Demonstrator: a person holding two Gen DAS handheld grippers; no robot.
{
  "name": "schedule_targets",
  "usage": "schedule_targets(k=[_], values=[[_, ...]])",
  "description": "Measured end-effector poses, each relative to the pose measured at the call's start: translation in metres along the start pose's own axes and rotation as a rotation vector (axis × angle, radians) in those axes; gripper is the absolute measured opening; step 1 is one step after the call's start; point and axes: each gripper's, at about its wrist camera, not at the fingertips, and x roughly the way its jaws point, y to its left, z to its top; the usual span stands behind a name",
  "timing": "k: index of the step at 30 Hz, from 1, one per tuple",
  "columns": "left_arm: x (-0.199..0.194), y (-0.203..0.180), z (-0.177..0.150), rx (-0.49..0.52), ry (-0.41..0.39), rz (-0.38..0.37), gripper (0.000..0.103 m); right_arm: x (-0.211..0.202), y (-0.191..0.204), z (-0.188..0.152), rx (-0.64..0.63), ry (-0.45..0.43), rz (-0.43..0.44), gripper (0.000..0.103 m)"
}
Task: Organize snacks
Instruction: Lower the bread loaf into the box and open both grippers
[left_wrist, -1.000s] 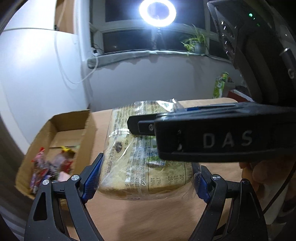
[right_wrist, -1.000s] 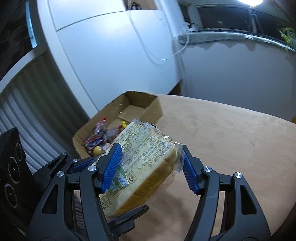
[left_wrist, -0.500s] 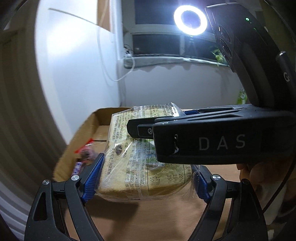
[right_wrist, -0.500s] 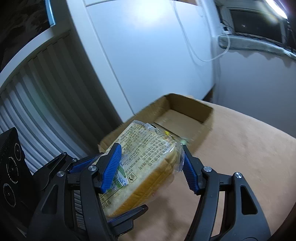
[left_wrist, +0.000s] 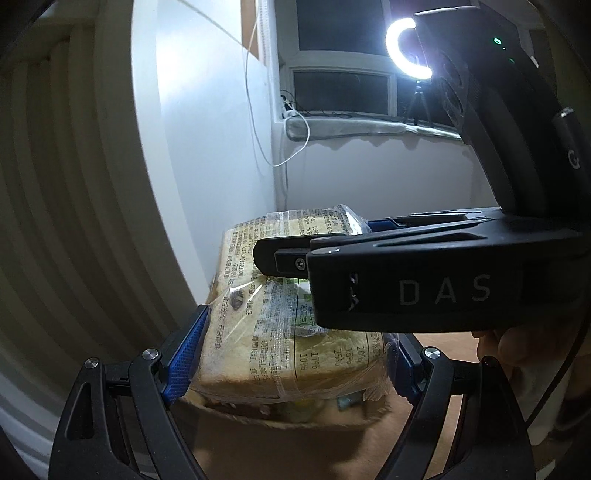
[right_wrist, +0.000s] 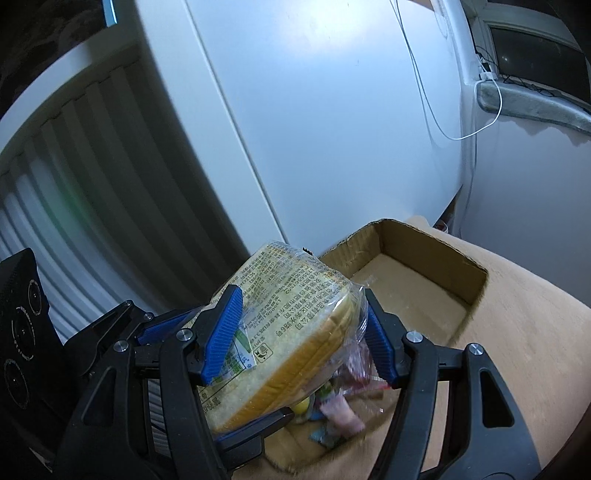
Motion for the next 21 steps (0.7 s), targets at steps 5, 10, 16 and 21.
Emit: schedule_targets(k=[5, 10, 16, 21], values=[[0.019, 0.011, 0.003, -0.006, 0.026, -0.013, 0.085, 0.016, -0.011, 0.005, 0.015, 0.014, -0.009, 0.066], [0.024, 0.014, -0.009, 0.006, 0.052, -0.001, 0.088, 0.025, -0.036, 0.005, 0.056, 0.005, -0.065, 0.07], [0.001, 0.01, -0.032, 0.042, 0.03, 0.179, 0.088, -0.021, -0.053, -0.021, 0.111, -0.126, -0.164, 0.079], [-0.04, 0.016, -0.04, -0.014, -0.046, 0.19, 0.095, -0.059, -0.039, -0.045, 0.075, -0.221, -0.274, 0.088]])
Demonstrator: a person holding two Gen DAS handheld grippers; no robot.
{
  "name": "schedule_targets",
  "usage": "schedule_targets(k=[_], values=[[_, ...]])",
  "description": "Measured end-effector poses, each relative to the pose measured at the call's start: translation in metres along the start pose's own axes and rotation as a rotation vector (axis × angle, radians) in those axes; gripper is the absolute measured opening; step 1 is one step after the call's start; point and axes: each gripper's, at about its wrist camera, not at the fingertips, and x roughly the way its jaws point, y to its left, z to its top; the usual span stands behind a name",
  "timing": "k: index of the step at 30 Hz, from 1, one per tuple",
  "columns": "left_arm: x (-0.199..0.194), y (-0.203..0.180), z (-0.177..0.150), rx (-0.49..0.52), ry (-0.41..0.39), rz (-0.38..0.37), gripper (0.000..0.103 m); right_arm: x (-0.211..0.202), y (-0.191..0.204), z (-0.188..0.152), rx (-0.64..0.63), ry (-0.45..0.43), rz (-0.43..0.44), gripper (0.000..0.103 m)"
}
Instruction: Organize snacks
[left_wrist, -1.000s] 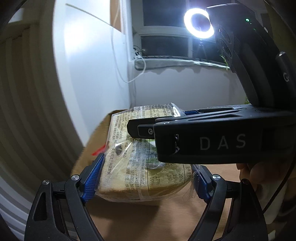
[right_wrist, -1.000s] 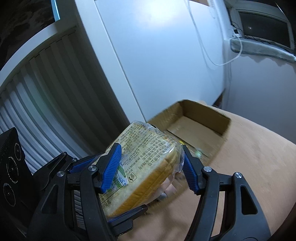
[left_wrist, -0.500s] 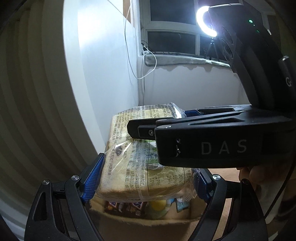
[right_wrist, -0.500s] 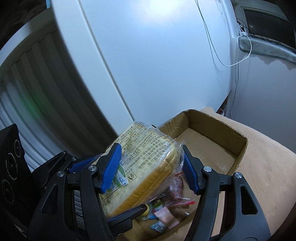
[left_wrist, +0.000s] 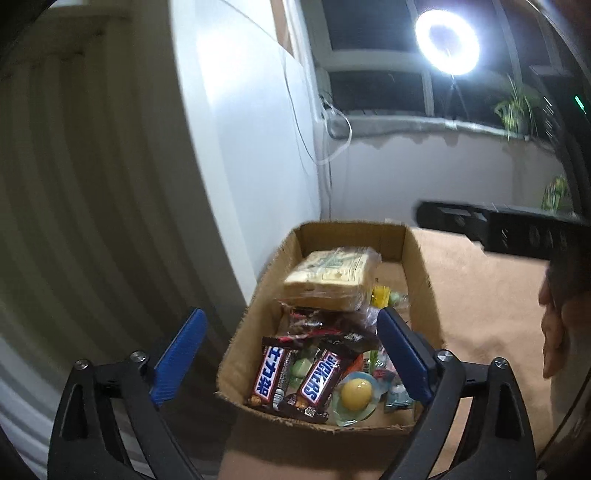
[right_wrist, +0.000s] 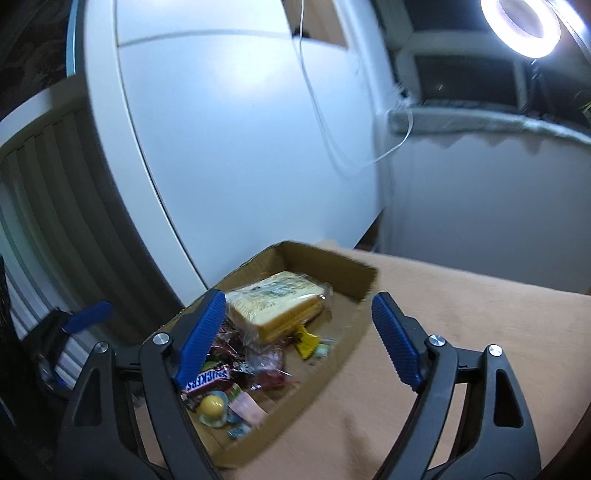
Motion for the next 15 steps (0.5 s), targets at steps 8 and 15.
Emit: schedule_targets(k=[8, 15], values=[[-0.023, 0.001, 0.003, -0.008, -0.033, 0.008, 0.095, -0.033, 0.003, -0.008, -0.016, -0.066, -0.063, 0.095], [-0.018, -0.012, 0.017, -0.004, -0.039, -0.001, 0.095, -0.051, -0.007, -0.02, 0.014, -0.081, -0.108, 0.102]])
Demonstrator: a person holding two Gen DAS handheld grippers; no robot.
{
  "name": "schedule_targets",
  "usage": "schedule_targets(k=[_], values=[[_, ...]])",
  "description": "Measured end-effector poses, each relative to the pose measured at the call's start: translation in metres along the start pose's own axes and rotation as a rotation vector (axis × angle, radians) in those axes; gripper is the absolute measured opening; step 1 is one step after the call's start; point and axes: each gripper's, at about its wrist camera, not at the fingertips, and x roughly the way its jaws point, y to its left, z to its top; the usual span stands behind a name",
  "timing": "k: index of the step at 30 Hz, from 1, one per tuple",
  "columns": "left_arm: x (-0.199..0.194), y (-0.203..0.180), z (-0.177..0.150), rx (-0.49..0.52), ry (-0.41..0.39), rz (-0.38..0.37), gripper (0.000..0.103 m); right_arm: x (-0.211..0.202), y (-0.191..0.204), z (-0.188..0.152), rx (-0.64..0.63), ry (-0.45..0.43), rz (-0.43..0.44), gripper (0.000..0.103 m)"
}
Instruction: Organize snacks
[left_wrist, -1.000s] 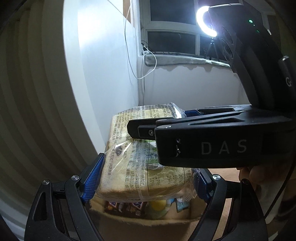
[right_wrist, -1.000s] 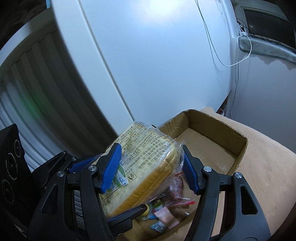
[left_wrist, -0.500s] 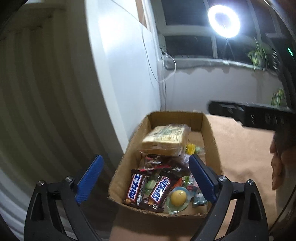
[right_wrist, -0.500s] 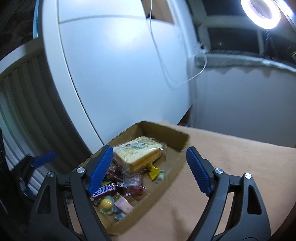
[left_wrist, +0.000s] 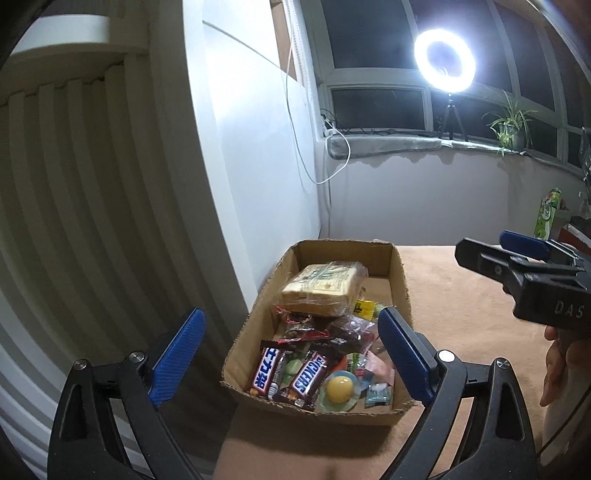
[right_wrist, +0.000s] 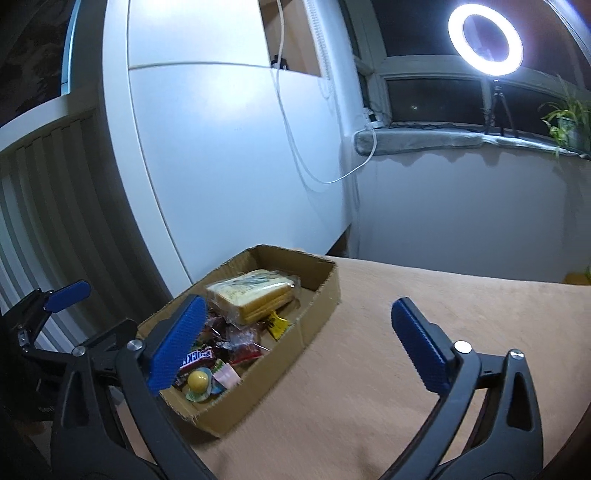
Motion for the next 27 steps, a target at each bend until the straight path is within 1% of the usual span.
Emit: schedule_targets(k=[5, 7, 9, 10, 14, 19, 22, 25, 27], values=[[-0.006, -0.011, 0.002, -0.003, -0.006, -0.014, 0.095, -0.024, -0.008, -0.01, -0.014, -0.052, -0.067, 0.103], [-0.009, -0.018, 0.003, -0.01, -0.009, -0.033, 0.095, -0.037, -0.014, -0.015, -0.025, -0.075, -0.107, 0.103], [-0.012, -0.026, 0.004, -0.021, -0.008, -0.057, 0.099, -0.048, -0.02, -0.019, -0.032, -0.09, -0.138, 0.103], [-0.014, -0.031, 0.004, -0.026, -0.008, -0.071, 0.103, -0.055, -0.024, -0.022, -0.037, -0.101, -0.159, 0.103], [-0.015, -0.055, 0.005, -0.042, 0.013, -0.109, 0.102, -0.076, -0.041, -0.035, -0.052, -0.101, -0.257, 0.103], [-0.011, -0.086, 0.002, -0.052, 0.038, -0.171, 0.102, -0.099, -0.064, -0.051, -0.023, -0.093, -0.304, 0.103], [-0.012, -0.105, 0.0, -0.039, 0.042, -0.185, 0.102, -0.112, -0.079, -0.06, -0.002, -0.09, -0.331, 0.103], [-0.015, -0.121, -0.002, -0.025, 0.038, -0.186, 0.102, -0.125, -0.092, -0.067, 0.021, -0.097, -0.357, 0.103], [-0.02, -0.129, -0.003, -0.026, 0.007, -0.202, 0.102, -0.132, -0.099, -0.069, 0.032, -0.1, -0.368, 0.103]])
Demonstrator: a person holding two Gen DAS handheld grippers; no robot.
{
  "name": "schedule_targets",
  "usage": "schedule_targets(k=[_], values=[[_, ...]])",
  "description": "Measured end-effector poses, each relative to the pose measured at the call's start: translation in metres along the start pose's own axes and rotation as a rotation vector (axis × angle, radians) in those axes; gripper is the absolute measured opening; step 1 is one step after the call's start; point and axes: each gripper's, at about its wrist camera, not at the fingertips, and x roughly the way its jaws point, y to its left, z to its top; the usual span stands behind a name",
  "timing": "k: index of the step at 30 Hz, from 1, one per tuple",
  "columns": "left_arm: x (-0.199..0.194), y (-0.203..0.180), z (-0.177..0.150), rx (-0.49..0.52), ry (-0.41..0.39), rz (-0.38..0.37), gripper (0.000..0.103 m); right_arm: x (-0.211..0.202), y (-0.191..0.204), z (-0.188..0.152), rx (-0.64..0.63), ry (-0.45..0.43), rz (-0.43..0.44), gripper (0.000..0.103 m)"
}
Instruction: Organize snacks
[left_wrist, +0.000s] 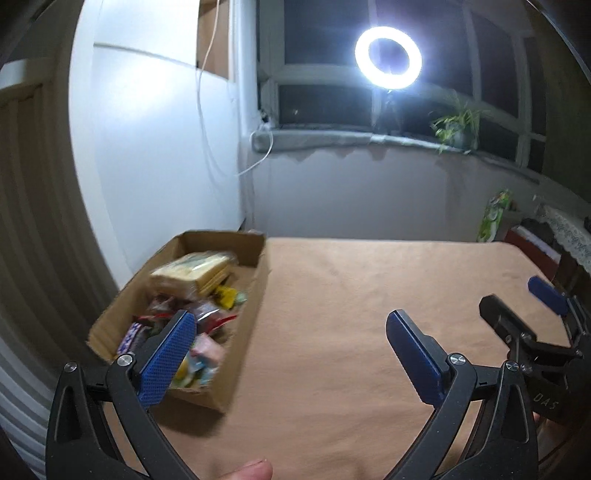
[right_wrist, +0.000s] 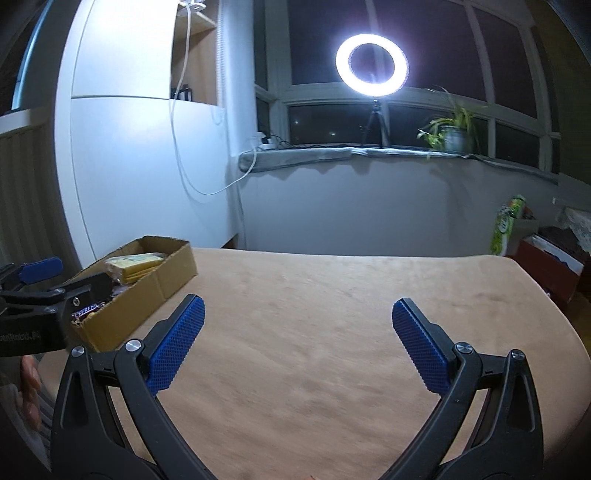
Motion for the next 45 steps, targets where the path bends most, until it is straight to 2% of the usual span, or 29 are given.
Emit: schedule_targets(k=[7, 13, 45], values=[[-0.008, -0.028, -0.003, 0.013, -0.052, -0.063, 0.102, -0.014, -0.019, 0.0, 0.014, -0.019, -0.047, 0.103], [-0.01, -0.043, -0.008, 0.051, -0.053, -0.046, 0.102, -0.025, -0.024, 0.004, 0.003, -0.02, -0.085, 0.103], [-0.015, -0.037, -0.014, 0.025, -0.05, -0.02, 0.102, -0.026, -0.005, 0.007, -0.033, -0.008, -0.07, 0.103]])
